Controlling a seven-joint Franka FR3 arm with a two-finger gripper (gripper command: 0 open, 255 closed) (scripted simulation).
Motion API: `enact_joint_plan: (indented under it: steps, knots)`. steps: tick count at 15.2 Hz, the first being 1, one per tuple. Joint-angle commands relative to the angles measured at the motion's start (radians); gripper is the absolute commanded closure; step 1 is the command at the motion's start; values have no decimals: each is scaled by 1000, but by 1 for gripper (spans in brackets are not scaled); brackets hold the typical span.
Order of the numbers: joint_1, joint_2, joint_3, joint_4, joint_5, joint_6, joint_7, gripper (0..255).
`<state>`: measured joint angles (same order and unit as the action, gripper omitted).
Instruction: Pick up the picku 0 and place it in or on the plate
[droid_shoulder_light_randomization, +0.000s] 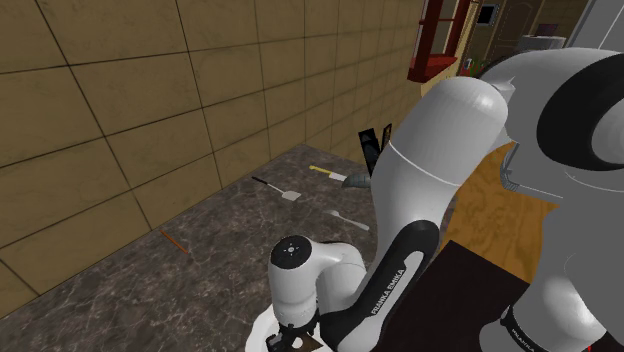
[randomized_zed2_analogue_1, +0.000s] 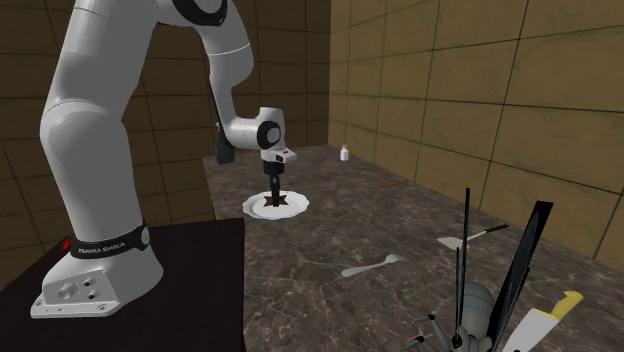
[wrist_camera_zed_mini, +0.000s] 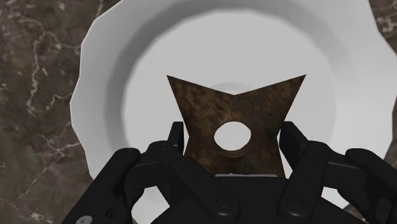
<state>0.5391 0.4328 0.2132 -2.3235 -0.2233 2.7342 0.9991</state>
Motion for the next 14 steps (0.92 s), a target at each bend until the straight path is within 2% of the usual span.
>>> enact_joint_plan:
  steps: [1, 8, 9, 14]
  knots:
    - [6, 15, -7, 3, -8, 13, 6, 255]
    - [6, 15, -7, 3, -7, 13, 6, 255]
    - [6, 15, -7, 3, -7, 13, 6, 0]
    - [6, 15, -7, 3, -7, 13, 6, 0]
